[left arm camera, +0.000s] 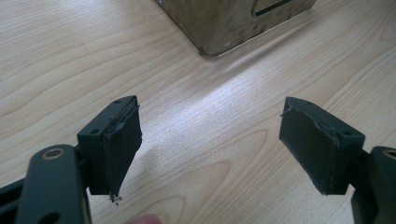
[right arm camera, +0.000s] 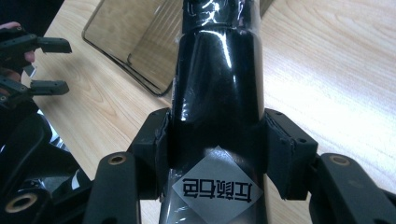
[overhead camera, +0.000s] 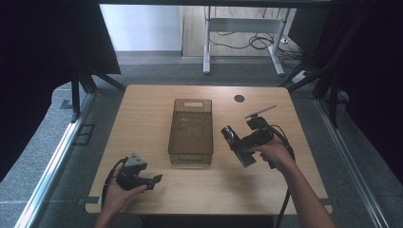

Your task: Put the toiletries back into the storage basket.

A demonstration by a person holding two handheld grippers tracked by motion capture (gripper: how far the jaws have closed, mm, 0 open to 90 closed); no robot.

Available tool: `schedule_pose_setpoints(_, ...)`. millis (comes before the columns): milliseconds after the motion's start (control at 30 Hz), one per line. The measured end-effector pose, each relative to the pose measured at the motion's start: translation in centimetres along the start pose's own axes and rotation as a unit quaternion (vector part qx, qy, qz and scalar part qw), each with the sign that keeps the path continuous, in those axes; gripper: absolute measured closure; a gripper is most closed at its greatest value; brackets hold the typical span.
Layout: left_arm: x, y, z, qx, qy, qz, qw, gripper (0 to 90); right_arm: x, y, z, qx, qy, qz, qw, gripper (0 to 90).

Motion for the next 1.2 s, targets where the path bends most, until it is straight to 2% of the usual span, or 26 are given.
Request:
schedule_pose_setpoints(700, 0.0, -0.1, 0.0, 0.000, -0.002, -0.002, 1.0000, 21.2, 3.3, -0.4, -1.5, 0.015, 0.007, 0.018, 0.9997, 46.4)
schedule_pose_setpoints(1200, 0.0, -0.1, 0.0, -0.002, -0.003, -0.001, 1.0000, 21.2, 5.4, -1.4, -2.3, 0.022, 0.002, 0.022, 0.9995, 46.5)
Point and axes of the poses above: each handheld gripper's, and its own axes: y roughly backward along the jaws, x roughly out of its top, z roughly to its right, the point moved 1 cm from there along -y, roughly forward along the jaws, and after that the axes turned 3 degrees about -x, right-handed, at the moved point
